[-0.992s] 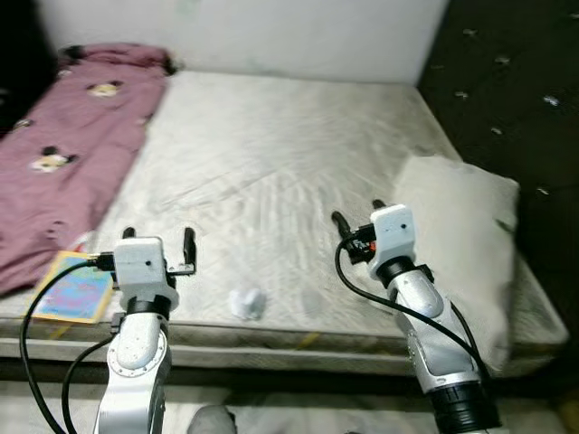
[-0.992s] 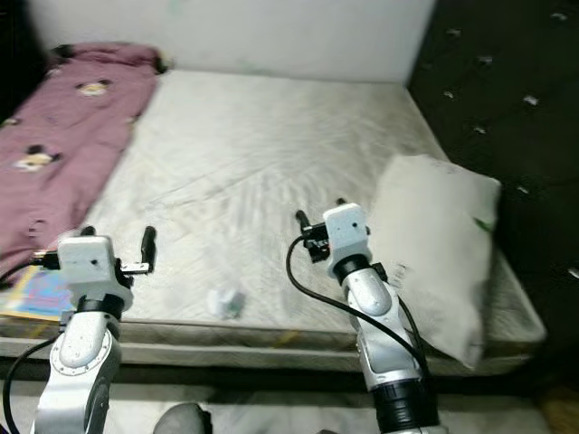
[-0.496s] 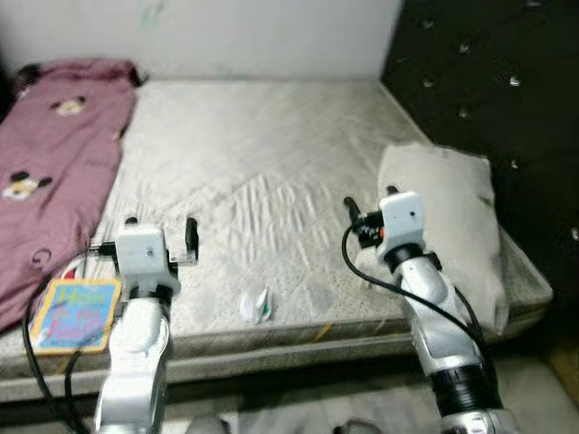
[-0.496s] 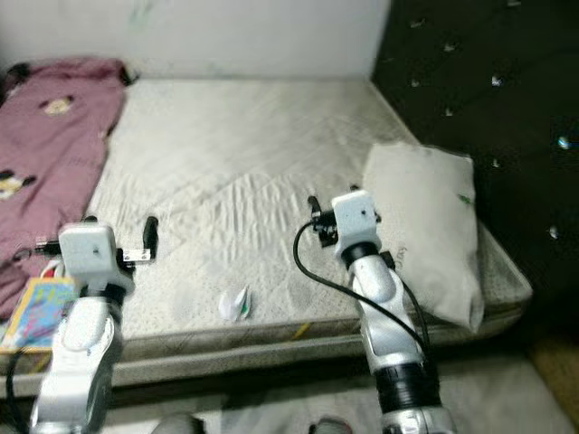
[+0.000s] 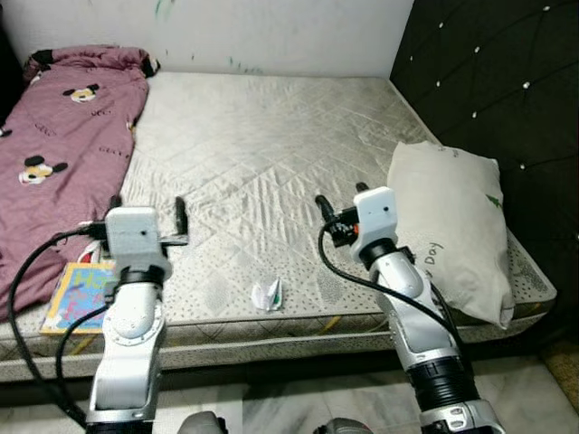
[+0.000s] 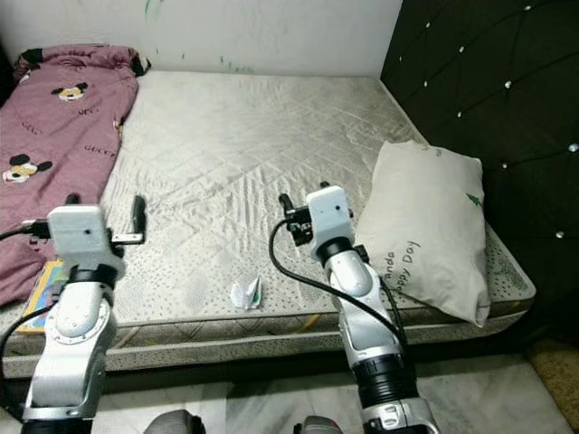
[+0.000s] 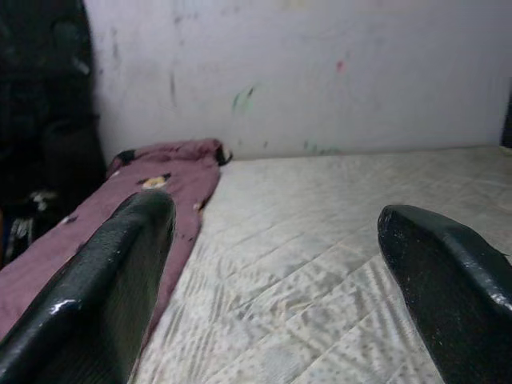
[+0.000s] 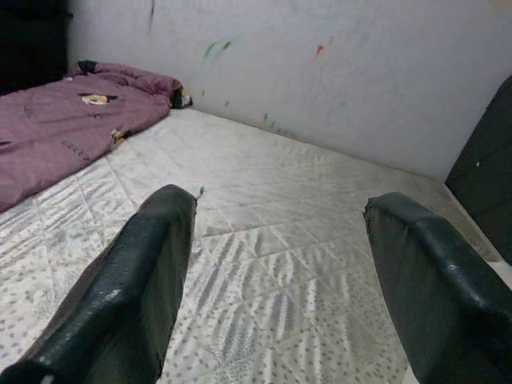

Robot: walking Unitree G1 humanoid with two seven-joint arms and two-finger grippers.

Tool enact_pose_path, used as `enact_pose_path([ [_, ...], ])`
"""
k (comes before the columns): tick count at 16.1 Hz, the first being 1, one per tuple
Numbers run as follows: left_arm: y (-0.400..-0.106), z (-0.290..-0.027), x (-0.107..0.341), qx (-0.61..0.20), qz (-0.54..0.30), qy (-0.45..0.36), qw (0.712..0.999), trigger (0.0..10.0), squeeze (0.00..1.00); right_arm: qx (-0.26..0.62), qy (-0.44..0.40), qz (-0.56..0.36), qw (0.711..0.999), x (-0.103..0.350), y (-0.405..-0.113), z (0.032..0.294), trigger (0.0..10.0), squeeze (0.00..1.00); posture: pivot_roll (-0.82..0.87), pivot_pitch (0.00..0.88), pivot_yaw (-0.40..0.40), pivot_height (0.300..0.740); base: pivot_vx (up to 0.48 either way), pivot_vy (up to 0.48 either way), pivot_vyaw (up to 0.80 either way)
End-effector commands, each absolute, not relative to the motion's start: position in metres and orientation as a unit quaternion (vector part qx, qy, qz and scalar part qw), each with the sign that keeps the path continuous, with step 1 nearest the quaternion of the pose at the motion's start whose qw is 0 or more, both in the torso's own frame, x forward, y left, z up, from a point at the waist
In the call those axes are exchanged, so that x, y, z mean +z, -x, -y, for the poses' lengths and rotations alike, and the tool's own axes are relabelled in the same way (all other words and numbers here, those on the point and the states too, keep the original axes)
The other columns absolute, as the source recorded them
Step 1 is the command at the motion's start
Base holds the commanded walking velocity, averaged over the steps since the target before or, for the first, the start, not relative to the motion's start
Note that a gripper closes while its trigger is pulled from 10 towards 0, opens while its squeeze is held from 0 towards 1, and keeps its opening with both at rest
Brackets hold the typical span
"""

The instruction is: Clean up the room

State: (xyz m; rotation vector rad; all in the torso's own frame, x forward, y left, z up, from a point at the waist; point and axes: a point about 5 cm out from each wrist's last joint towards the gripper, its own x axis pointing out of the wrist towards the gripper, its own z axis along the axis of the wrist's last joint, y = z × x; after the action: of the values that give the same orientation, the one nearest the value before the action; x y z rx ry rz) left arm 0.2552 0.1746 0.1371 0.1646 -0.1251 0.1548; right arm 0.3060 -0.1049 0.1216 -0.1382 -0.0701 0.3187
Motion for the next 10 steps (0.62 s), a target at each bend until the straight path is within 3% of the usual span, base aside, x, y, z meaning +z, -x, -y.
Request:
enact_pose_path([
  [1,-0.254,-0.172,0.136,0.074,0.063,-0.086,0.991,10.0,0.0,0.163,0.069,0.055,0.983,0.131,-0.308,0.103,10.0,0.0,-0.01,0.0,-0.061,0.74,0.0,0.0,0.0],
  [2,-0.251,-0.171,0.132,0.073,0.055,-0.087,0.992,10.0,0.0,0.167,0.075,0.054,0.982,0.13,-0.308,0.102,10.0,0.0,0.0,0.0,-0.06,0.74,0.0,0.0,0.0],
  [8,-0.244,-0.175,0.117,0.079,0.025,-0.09,0.992,10.0,0.0,0.134,0.082,0.027,0.987,0.115,-0.306,0.12,10.0,0.0,-0.01,0.0,-0.053,0.74,0.0,0.0,0.8],
  [10,-0.244,-0.175,0.116,0.052,0.019,-0.081,0.995,10.0,0.0,0.107,0.068,0.018,0.992,0.113,-0.308,0.128,10.0,0.0,-0.01,0.0,-0.05,0.74,0.0,0.0,0.0],
])
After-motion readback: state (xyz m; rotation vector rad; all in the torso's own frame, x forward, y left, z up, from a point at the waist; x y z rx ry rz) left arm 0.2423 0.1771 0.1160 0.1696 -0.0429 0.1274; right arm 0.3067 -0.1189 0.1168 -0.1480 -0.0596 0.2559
